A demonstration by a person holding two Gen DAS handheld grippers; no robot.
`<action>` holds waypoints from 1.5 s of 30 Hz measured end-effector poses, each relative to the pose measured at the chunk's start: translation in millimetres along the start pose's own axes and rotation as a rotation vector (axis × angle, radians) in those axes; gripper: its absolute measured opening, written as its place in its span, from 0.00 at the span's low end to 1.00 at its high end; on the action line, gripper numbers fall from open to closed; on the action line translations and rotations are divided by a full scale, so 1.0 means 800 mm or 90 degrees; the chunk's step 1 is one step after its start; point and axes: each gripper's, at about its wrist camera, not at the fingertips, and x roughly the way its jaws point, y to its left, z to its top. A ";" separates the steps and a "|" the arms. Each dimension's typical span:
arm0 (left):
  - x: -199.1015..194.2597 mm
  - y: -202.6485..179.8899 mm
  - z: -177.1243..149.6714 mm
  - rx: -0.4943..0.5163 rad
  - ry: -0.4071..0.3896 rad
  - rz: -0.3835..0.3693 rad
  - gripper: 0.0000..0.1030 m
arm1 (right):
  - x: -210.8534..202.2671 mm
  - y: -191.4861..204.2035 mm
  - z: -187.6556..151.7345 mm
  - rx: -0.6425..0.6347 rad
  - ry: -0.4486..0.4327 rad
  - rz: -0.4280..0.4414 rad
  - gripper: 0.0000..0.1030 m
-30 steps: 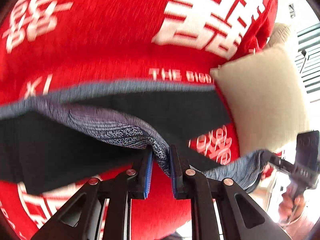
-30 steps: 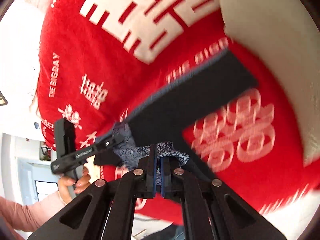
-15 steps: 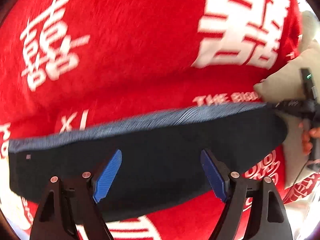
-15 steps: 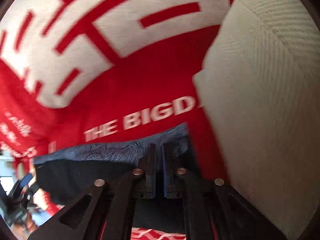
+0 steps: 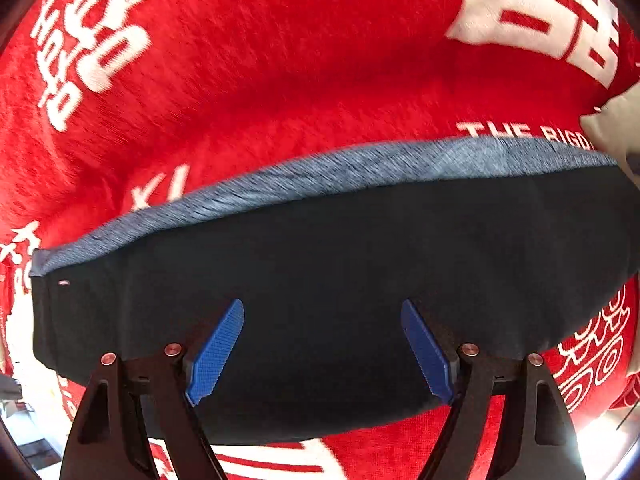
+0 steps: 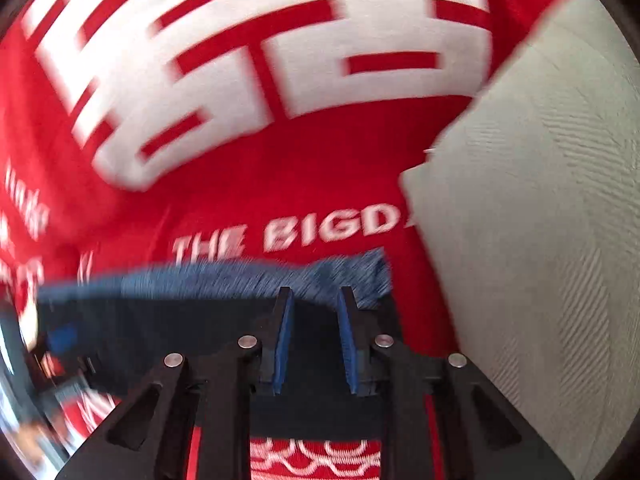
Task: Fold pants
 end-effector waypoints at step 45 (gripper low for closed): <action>0.046 0.286 0.026 -0.162 -0.070 0.127 0.93 | 0.040 0.124 -0.112 -0.123 0.048 -0.075 0.37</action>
